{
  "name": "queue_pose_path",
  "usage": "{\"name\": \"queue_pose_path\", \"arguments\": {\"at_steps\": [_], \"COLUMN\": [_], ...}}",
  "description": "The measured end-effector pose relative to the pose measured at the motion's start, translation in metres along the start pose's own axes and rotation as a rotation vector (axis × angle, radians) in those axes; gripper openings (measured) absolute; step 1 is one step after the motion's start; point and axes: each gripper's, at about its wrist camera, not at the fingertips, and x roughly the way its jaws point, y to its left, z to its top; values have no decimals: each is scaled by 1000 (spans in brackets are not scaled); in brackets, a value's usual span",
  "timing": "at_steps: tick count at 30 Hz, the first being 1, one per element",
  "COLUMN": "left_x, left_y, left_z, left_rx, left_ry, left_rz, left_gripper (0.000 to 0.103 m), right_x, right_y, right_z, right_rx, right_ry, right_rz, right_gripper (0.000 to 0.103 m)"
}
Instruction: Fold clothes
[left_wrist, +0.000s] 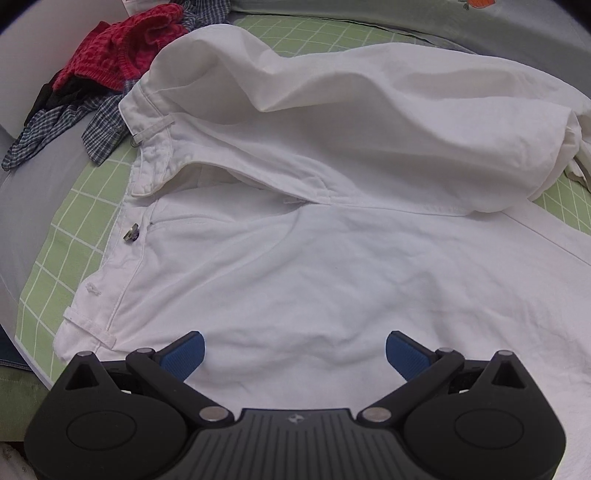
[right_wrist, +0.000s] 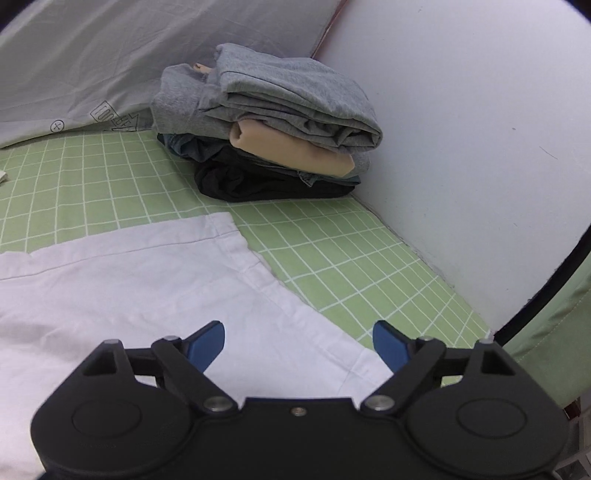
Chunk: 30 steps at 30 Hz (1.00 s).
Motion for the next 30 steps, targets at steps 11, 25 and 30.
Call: {"name": "queue_pose_path", "arguments": {"at_steps": [11,25,30], "left_x": [25,55,71], "left_y": [18,31,30], "left_z": [62,153,174], "left_rx": [-14,-97,-103], "left_ry": [-45,-109,-94], "left_rz": [26,139,146], "left_gripper": [103,103,103], "right_x": [-26,14,45], "right_y": [131,279,300], "right_z": [41,127,198], "right_rx": [11,-163,-153], "right_ry": [-32,-28,-113], "right_rz": [303,490,424], "right_gripper": [100,99,96]}}
